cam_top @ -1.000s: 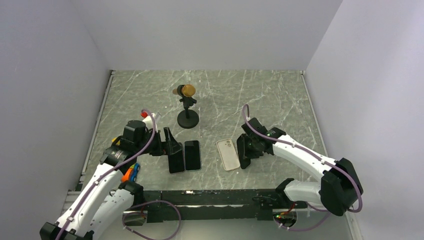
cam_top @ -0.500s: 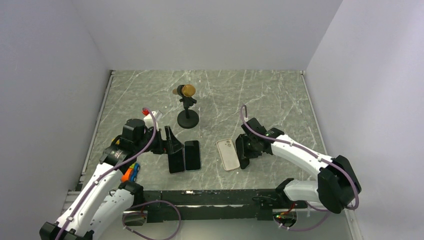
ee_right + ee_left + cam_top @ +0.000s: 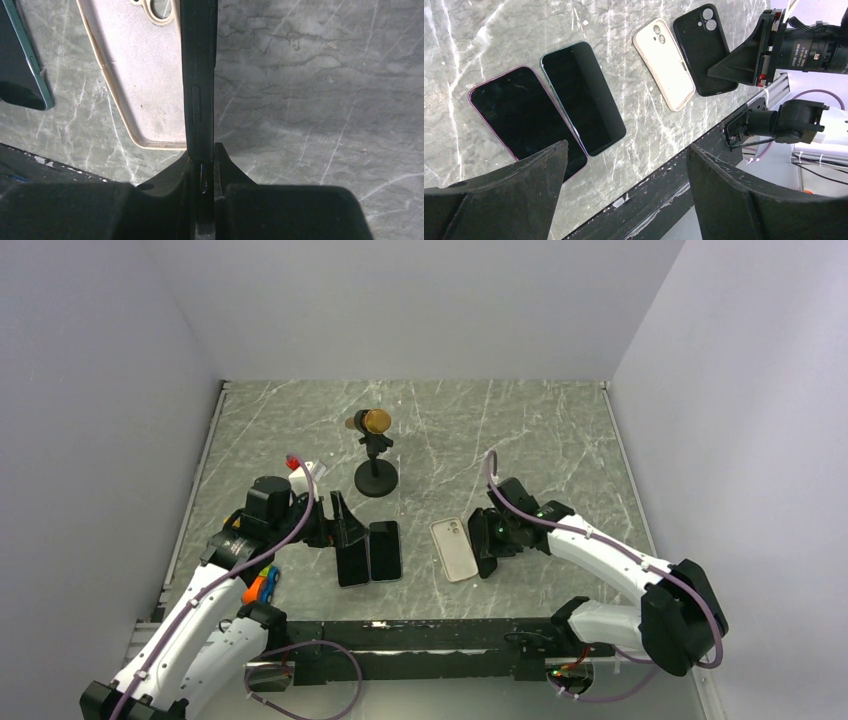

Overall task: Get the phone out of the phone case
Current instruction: Place the phone case at the center of the board.

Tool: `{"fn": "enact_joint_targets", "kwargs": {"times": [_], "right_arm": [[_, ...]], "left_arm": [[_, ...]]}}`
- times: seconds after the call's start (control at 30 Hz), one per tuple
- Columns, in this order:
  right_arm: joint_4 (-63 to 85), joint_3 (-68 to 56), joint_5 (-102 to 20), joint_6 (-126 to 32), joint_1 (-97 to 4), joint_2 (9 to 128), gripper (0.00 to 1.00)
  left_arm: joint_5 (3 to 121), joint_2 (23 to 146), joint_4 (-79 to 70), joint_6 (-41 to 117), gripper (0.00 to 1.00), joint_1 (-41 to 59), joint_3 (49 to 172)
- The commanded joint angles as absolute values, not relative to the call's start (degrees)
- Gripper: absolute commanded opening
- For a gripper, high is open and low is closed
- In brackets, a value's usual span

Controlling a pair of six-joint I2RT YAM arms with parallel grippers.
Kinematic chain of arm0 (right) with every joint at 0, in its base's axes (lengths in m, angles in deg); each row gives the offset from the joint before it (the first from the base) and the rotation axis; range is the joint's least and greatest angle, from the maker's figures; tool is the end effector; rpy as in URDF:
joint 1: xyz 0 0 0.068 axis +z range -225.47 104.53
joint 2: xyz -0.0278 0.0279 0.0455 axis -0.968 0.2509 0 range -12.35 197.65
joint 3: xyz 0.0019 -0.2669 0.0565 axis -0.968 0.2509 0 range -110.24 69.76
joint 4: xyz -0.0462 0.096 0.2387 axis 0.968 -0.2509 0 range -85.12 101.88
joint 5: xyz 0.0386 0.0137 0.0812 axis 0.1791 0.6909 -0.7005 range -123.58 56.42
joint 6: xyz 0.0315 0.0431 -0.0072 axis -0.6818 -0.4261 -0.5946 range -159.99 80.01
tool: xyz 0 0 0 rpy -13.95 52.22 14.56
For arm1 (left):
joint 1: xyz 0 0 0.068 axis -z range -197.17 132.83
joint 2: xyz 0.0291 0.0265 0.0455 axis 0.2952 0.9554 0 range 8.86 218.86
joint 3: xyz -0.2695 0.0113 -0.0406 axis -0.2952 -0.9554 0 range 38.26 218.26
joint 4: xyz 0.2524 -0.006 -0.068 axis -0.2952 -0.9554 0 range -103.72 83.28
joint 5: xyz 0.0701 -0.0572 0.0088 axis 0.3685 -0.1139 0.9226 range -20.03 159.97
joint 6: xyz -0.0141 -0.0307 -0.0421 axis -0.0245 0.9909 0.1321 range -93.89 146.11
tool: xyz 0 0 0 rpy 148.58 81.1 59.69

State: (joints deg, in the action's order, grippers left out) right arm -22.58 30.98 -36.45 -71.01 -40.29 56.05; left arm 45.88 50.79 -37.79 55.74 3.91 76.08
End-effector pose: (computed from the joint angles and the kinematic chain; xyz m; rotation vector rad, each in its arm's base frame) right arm 0.1734 0.1244 0.1916 -0.1160 2.7588 0.4052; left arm 0.1434 -0.0709 0.2708 0.0814 2.2860 -0.9432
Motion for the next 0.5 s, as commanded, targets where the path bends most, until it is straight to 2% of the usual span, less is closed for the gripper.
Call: {"fn": "enact_joint_targets", "kwargs": {"times": [0.0, 0.13, 0.2, 0.3, 0.47], "right_arm": [[-17.34, 32.93, -41.40, -71.76, -40.22, 54.74, 0.09], [-16.90, 33.53, -42.01, -71.42, -40.82, 55.48, 0.11], [-17.38, 33.41, -41.20, -71.92, -40.96, 55.61, 0.22], [-19.71, 32.56, -37.04, -72.96, -41.01, 54.93, 0.47], [-22.88, 31.44, -33.74, -73.93, -41.01, 54.52, 0.67]], "left_arm": [[44.47, 49.99, -35.59, 56.67, 0.90, 3.90, 76.32], [44.22, 50.13, -35.18, 57.15, 0.89, 3.90, 76.41], [44.14, 50.40, -34.92, 57.35, 0.89, 3.88, 76.47], [43.88, 50.63, -35.03, 57.78, 0.89, 4.08, 76.67], [44.15, 50.69, -34.67, 58.17, 0.89, 4.31, 76.49]]}}
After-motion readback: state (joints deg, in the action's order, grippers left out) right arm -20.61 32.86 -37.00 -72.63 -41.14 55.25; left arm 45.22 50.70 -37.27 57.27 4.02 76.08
